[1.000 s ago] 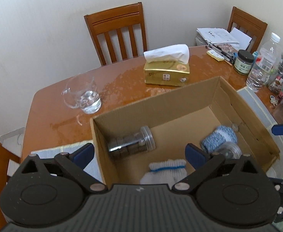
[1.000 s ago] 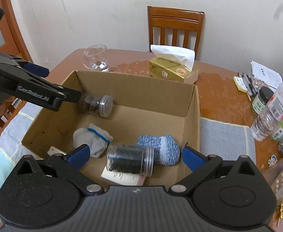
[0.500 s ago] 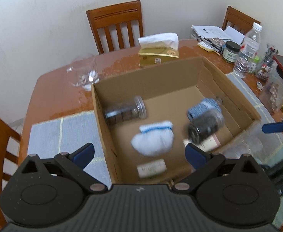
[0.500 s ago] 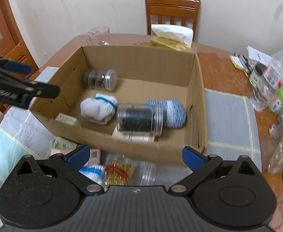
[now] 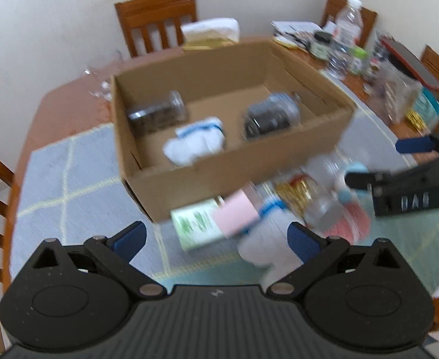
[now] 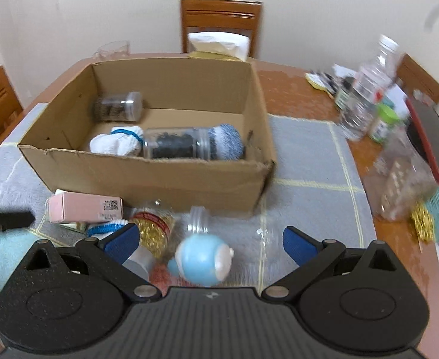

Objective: Organize objects
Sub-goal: 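Move the left tool to the frosted plastic box while the right tool approaches the blue toy, then close the left tool on the frosted translucent plastic box and lift it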

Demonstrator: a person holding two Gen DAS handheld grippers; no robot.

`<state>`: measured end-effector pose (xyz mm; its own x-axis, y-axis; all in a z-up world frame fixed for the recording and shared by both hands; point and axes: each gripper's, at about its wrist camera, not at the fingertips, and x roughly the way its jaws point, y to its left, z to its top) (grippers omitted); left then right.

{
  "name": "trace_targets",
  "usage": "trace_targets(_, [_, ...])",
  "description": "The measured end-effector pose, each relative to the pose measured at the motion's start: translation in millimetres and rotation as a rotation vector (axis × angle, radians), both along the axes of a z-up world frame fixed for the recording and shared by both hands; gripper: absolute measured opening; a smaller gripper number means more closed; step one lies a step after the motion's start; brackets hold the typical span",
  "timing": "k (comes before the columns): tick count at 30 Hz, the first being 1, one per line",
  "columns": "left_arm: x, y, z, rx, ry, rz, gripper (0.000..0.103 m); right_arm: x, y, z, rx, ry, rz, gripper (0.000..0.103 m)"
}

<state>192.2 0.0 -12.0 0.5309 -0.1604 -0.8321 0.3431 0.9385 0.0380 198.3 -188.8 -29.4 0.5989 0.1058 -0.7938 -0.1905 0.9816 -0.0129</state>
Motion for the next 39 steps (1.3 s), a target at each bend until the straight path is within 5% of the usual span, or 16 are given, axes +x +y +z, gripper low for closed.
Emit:
trace_targets(6, [-13,-3,-20,0.0,0.019,-0.026,0.1,-25,-18,-2,0.065,0.013,-0.119,0.103])
trace_targets(25, [-47,4,-34,-0.094,0.053,-0.15,0.103,-99,-14,1,0.021,0.008,-0.237,0.103])
trace_targets(39, [-74,-9,-47,-0.025,0.11,-0.289,0.102,-108,-29,-13,0.027,0.058,-0.27,0.103])
